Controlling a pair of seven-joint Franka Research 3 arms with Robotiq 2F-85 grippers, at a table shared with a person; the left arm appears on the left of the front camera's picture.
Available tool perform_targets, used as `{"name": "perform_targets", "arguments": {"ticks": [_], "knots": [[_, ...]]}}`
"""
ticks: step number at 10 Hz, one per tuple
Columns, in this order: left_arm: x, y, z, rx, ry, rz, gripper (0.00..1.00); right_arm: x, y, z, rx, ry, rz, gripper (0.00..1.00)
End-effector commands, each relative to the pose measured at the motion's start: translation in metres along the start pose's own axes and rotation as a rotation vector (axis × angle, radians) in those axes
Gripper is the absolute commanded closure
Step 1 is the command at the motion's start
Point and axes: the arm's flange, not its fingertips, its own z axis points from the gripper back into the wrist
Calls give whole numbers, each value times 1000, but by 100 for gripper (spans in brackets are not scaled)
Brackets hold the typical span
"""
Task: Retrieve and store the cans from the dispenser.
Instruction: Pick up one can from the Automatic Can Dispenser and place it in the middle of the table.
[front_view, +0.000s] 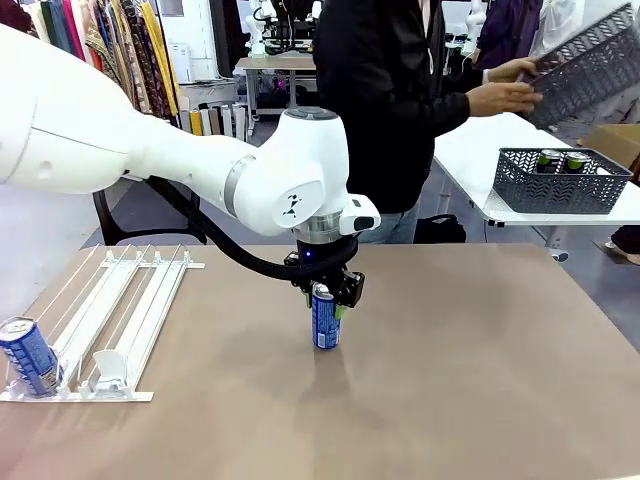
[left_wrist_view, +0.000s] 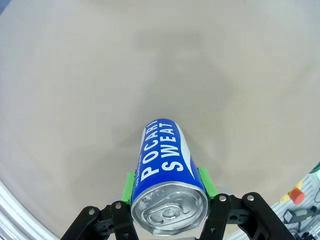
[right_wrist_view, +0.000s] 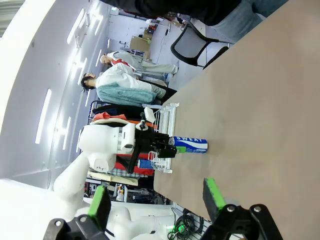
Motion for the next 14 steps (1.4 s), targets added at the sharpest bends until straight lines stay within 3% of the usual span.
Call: {"name": "perform_targets", "arguments": {"ticks": [1, 2, 3, 4, 7, 10, 12, 13, 14], "knots": [[7, 0, -1, 3, 5, 3, 100, 4, 3, -1, 26, -16, 10, 0], [6, 2, -3, 3, 4, 1, 100, 4, 3, -1, 26, -16, 10, 0], [7, 2, -4, 0, -6, -2, 59, 4, 3, -1, 26, -16, 10, 0], [5, 2, -1, -2, -1, -8, 0, 4, 3, -1, 26, -16, 10, 0], [2, 7, 17, -6, -15, -30, 0, 4, 3, -1, 26, -16, 10, 0], [-25, 31, 108, 26, -149, -66, 0, 4, 3, -1, 26, -16, 10, 0], [-73, 89, 175, -64, -230, -29, 0, 4, 3, -1, 26, -16, 10, 0], [-109, 145, 206, -198, -245, 20, 0, 4, 3, -1, 26, -16, 10, 0], [-147, 203, 226, -299, -264, 150, 0, 4, 3, -1, 26, -16, 10, 0]]}}
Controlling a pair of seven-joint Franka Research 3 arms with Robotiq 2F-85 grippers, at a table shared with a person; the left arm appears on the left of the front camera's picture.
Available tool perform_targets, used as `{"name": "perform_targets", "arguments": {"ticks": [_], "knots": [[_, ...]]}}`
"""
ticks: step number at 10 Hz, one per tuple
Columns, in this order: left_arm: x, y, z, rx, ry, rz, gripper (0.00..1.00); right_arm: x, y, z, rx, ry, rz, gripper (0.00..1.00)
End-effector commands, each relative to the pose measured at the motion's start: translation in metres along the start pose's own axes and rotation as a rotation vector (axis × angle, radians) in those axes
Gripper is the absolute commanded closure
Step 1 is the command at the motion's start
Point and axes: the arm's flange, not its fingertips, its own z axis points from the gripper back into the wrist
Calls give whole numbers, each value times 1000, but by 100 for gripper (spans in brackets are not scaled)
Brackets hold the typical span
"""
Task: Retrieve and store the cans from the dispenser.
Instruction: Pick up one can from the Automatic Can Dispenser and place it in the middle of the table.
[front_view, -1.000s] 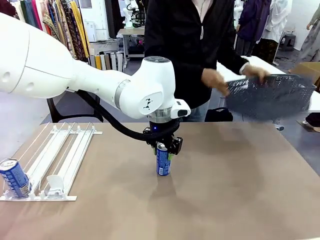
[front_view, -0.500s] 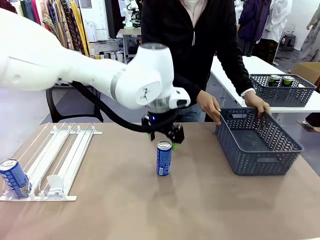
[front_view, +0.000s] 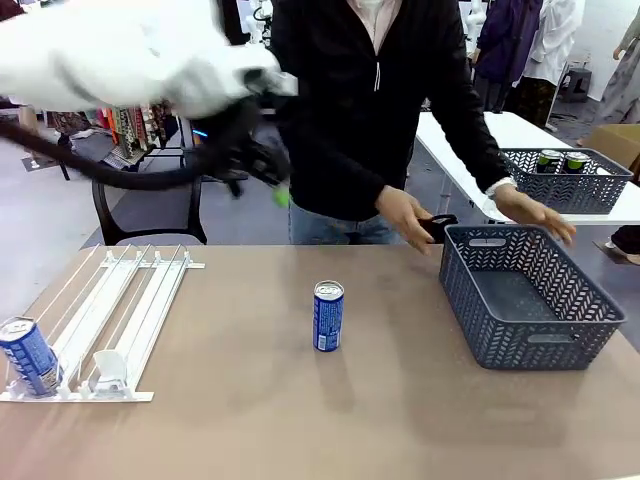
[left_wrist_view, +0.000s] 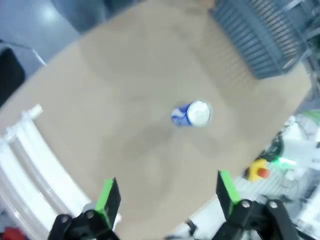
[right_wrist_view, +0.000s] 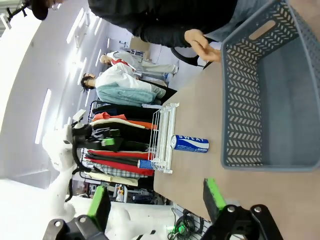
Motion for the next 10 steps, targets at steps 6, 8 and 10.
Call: {"name": "perform_targets", "arguments": {"ticks": [6, 8, 10], "knots": [[-265, 234, 107, -685, -394, 382, 0, 3, 3, -1, 26, -16, 11, 0], [-301, 250, 87, -736, -440, 397, 0, 3, 3, -1, 26, -16, 11, 0], [-286, 248, 114, -675, -382, 423, 0, 3, 3, -1, 26, -16, 11, 0]]}}
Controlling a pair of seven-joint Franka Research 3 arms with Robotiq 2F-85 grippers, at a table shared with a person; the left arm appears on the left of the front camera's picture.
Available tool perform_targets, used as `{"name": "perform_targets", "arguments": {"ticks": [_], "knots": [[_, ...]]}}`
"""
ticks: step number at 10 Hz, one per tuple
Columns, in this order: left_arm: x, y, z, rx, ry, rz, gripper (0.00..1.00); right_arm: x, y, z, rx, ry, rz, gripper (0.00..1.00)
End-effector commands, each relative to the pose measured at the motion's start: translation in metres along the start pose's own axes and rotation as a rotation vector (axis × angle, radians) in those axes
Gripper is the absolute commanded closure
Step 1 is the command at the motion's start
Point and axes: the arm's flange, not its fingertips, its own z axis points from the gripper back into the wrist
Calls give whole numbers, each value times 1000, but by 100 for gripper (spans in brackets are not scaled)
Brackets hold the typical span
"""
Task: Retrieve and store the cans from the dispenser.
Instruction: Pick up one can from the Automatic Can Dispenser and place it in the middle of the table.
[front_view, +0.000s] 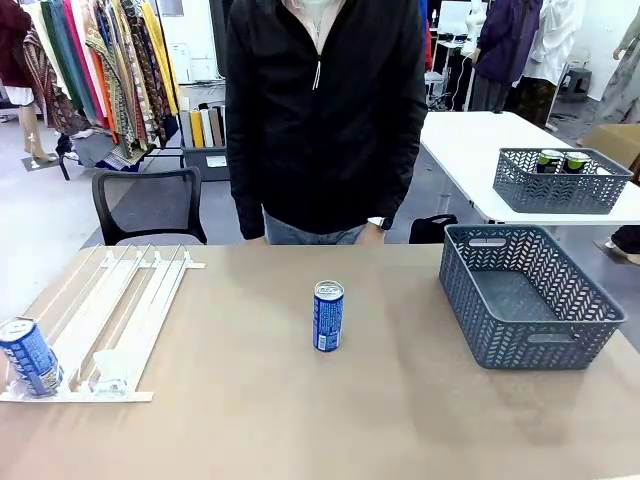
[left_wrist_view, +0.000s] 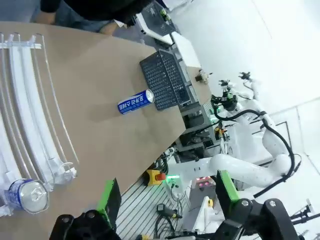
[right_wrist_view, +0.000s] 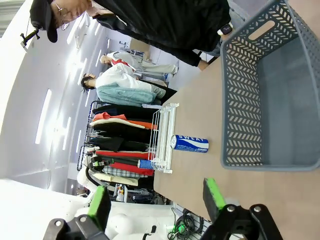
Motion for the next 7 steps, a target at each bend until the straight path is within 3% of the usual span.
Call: {"name": "perform_targets", "arguments": {"ticks": [1, 7], "knots": [[13, -14, 0, 20, 22, -1, 0, 4, 3, -1, 26, -16, 11, 0], [13, -14, 0, 20, 22, -1, 0, 4, 3, -1, 26, -16, 11, 0]]}}
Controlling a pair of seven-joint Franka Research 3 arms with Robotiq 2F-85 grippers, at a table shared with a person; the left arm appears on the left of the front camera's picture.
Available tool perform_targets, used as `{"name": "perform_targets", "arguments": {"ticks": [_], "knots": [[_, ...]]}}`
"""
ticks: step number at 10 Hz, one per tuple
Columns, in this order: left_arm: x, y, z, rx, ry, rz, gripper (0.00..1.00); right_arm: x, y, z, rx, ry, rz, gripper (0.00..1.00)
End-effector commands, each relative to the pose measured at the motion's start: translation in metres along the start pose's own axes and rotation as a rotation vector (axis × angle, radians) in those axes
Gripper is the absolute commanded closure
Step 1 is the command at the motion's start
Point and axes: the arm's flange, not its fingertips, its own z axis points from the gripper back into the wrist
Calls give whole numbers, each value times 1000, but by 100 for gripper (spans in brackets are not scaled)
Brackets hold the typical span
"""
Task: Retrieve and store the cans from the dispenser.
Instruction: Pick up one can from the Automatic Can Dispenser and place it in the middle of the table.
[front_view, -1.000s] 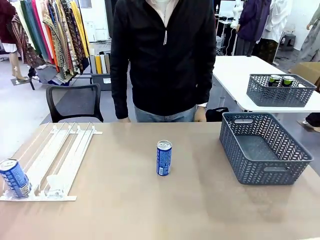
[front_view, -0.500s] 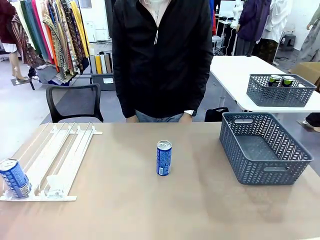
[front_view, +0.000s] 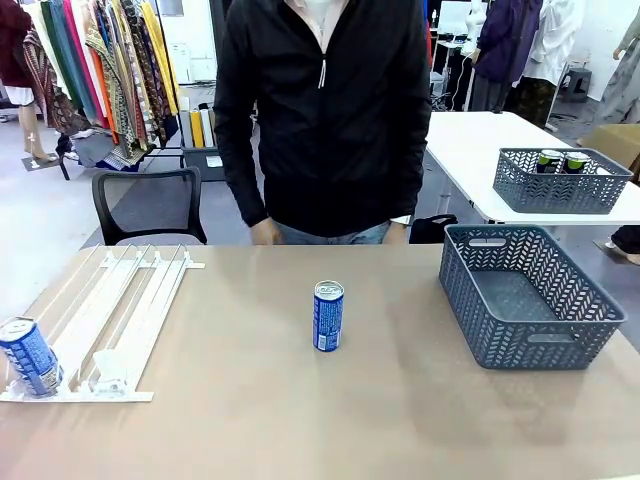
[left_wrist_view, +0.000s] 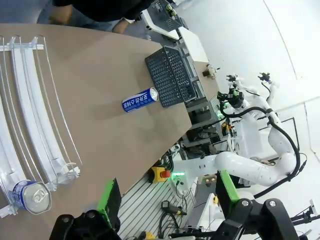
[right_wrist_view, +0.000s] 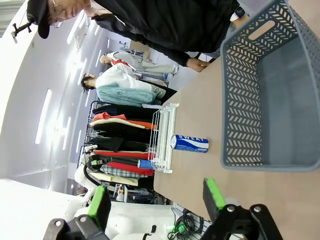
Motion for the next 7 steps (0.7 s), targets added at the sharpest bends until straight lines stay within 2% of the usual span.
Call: {"name": "perform_targets", "arguments": {"ticks": [1, 5, 6, 7], "knots": [[1, -2, 2, -16, -2, 11, 0, 4, 3, -1, 26, -16, 11, 0], [0, 0, 0, -1, 1, 1, 0, 4, 3, -1, 26, -16, 11, 0], [-4, -6, -9, 51, 26, -35, 0, 4, 3, -1, 26, -16, 11, 0], [-20, -12, -20, 157, 57, -91, 0, 4, 3, -1, 26, -16, 11, 0]]}}
